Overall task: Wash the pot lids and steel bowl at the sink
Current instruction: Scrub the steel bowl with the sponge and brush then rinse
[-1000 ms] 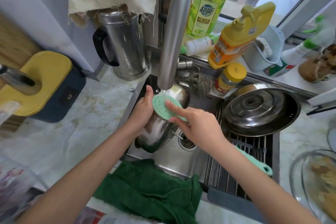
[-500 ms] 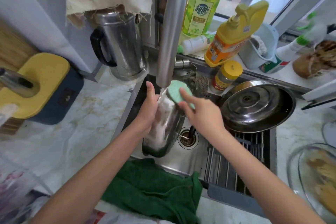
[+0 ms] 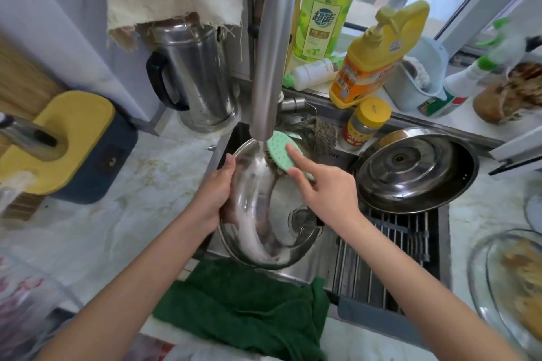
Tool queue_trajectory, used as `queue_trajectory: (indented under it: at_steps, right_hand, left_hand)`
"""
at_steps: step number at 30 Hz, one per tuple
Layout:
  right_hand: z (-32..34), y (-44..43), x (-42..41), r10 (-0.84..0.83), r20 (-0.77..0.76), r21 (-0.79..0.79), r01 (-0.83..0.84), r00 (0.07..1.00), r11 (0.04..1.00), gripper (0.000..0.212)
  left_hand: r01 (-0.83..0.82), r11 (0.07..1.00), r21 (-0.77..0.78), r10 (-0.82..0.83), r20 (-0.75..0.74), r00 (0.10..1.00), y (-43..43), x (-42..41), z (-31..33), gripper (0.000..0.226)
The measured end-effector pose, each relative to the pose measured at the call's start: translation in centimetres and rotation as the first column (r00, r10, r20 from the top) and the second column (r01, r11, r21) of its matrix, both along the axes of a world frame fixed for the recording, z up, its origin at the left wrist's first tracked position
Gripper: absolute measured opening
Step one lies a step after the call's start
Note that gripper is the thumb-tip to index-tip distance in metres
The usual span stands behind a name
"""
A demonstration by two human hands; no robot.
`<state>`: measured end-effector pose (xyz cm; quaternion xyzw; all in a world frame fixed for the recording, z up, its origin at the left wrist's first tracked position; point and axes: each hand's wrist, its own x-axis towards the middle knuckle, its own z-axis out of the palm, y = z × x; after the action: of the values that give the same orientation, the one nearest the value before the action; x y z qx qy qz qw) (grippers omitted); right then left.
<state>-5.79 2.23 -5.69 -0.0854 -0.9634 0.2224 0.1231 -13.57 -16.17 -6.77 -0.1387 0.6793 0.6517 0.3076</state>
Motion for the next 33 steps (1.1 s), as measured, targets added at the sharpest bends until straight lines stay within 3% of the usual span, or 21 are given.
queue_trajectory:
  at_steps: [4, 7, 10, 13, 15, 18, 20, 23, 25, 28, 31, 33]
  right_hand:
    - [0.6, 0.6, -1.9, -0.062, 0.215, 0.061, 0.050, 0.975, 0.997, 0.043]
    - [1.2, -4.1, -1.1, -0.057, 0.183, 0.269, 0.006, 0.982, 0.963, 0.044]
    - [2.1, -7.9, 0.1, -0.063, 0.210, 0.163, 0.028, 0.976, 0.986, 0.047]
    - [1.4, -5.5, -3.3, -0.172, 0.378, 0.031, 0.173, 0.910, 0.984, 0.049]
    - [2.1, -5.1, -2.7, -0.204, 0.391, 0.026, 0.210, 0.898, 0.977, 0.049]
    - [3.1, -6.9, 2.0, -0.016, 0.377, -0.001, 0.018, 0.926, 1.000, 0.050]
    - [3.2, -6.1, 1.6, -0.031, 0.423, 0.009, 0.030, 0.906, 1.000, 0.049]
    - [2.5, -4.1, -2.6, -0.214, 0.470, 0.025, 0.230, 0.856, 0.973, 0.049]
    - [2.6, -5.5, -1.3, -0.158, 0.463, -0.044, 0.200, 0.872, 0.979, 0.048]
    - [3.2, -8.0, 2.1, 0.016, 0.439, -0.085, 0.023, 0.898, 0.996, 0.048]
    - [2.2, -5.3, -2.1, -0.158, 0.444, -0.040, 0.196, 0.882, 0.980, 0.048]
    - [2.3, -5.4, -2.5, -0.190, 0.459, -0.044, 0.236, 0.868, 0.971, 0.047]
  left_hand:
    - [-0.079, 0.997, -0.025, 0.080, 0.048, 0.996, 0.6, 1.4, 0.3, 0.046]
    - [-0.161, 0.985, -0.054, 0.163, 0.033, 0.986, 1.2, 1.2, 0.8, 0.044]
    - [-0.218, 0.976, 0.002, 0.215, 0.138, 0.967, 1.1, 1.3, 0.5, 0.048]
    - [-0.237, 0.972, 0.002, 0.232, 0.189, 0.954, 1.0, 1.4, 0.4, 0.051]
    - [-0.252, 0.968, 0.002, 0.245, 0.219, 0.944, 1.0, 1.6, 1.0, 0.054]
    - [-0.249, 0.968, 0.022, 0.232, 0.293, 0.927, 0.5, 1.3, 1.6, 0.059]
    - [-0.240, 0.971, 0.024, 0.223, 0.292, 0.930, 0.4, 1.2, 1.7, 0.060]
    - [-0.236, 0.972, 0.003, 0.227, 0.267, 0.937, 0.9, 1.7, 1.8, 0.057]
    - [-0.242, 0.970, -0.006, 0.234, 0.273, 0.933, 0.8, 1.9, 1.6, 0.057]
    - [-0.232, 0.973, -0.015, 0.227, 0.280, 0.933, 0.2, 1.5, 1.4, 0.059]
    - [-0.232, 0.973, -0.021, 0.230, 0.248, 0.941, 0.6, 1.8, 1.6, 0.060]
    - [-0.218, 0.976, -0.026, 0.218, 0.238, 0.947, 0.8, 2.0, 1.5, 0.060]
